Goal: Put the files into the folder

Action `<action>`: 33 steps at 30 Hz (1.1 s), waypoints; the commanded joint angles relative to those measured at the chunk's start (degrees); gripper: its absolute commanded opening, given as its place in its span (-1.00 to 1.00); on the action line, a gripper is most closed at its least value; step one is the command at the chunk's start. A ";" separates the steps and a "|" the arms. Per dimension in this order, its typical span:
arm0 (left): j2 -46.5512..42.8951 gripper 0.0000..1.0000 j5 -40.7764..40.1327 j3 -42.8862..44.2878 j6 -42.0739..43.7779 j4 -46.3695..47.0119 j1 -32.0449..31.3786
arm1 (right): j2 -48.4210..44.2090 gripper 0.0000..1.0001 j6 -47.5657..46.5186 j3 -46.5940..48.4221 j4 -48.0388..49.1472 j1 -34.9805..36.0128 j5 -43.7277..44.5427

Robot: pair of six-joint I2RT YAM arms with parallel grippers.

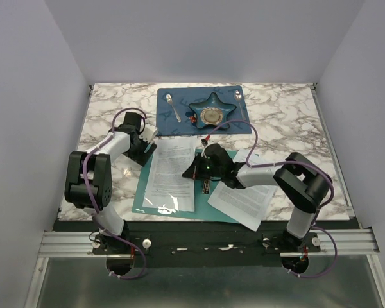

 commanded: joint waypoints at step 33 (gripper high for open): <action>-2.55 0.71 -1.94 -3.36 2.54 1.20 0.24 | 5.45 -0.99 10.24 7.58 -11.36 4.38 8.22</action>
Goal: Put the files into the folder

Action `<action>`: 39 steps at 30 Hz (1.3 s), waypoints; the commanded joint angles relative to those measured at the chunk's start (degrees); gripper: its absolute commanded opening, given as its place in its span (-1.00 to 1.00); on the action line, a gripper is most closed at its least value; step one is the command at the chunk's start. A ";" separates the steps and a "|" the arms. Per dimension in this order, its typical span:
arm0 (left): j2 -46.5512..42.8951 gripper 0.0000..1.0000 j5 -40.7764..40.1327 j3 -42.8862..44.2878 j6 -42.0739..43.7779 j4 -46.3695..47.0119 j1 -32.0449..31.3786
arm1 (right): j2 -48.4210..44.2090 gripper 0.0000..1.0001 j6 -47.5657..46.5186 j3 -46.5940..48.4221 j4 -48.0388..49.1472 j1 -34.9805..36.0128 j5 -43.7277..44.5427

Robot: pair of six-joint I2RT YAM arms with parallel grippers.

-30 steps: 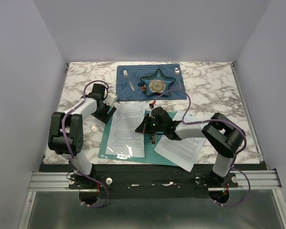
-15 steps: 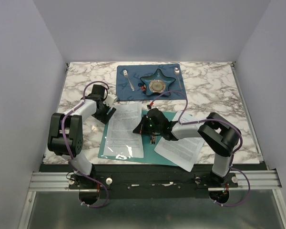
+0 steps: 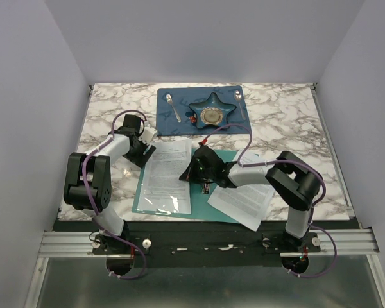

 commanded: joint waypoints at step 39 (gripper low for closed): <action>-4.54 0.69 -0.19 -1.24 0.79 -1.73 1.36 | -3.99 -0.05 -0.55 0.43 -20.76 3.08 -1.43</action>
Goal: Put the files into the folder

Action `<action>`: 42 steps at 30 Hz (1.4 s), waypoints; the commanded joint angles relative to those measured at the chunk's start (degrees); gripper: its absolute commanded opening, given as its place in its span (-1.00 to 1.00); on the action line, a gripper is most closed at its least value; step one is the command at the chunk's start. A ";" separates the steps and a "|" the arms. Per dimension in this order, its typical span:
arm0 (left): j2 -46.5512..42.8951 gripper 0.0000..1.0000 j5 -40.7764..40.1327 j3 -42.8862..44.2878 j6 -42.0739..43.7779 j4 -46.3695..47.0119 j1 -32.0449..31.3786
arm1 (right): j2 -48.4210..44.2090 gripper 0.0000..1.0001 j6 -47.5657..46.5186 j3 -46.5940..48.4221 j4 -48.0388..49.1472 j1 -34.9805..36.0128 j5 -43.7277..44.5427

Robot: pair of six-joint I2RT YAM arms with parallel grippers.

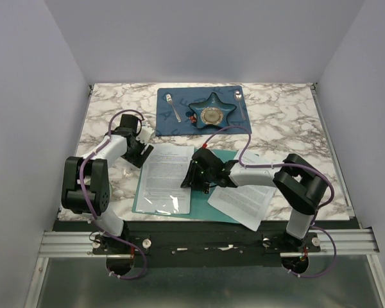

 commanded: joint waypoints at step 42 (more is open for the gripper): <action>-12.58 0.29 5.66 9.41 -9.02 -13.29 -16.53 | -16.14 -0.40 -12.19 -7.69 -17.91 -8.07 6.70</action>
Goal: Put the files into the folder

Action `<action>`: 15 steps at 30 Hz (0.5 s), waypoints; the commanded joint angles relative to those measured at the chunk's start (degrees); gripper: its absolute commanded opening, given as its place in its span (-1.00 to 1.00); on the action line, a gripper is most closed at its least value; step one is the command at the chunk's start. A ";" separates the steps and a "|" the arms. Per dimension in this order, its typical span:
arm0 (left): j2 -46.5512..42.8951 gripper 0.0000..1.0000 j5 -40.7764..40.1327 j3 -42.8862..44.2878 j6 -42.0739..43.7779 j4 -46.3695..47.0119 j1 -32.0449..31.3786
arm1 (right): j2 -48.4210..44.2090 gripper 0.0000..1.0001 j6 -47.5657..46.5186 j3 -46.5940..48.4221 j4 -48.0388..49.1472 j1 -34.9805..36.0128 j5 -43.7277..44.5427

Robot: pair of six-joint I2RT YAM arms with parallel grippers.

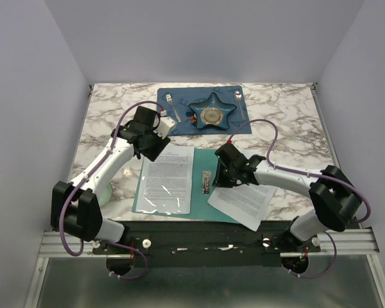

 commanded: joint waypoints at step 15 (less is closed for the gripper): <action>13.56 -0.35 11.41 9.90 -15.83 3.68 -20.31 | 4.32 -0.55 0.08 -4.90 12.53 -3.19 -5.66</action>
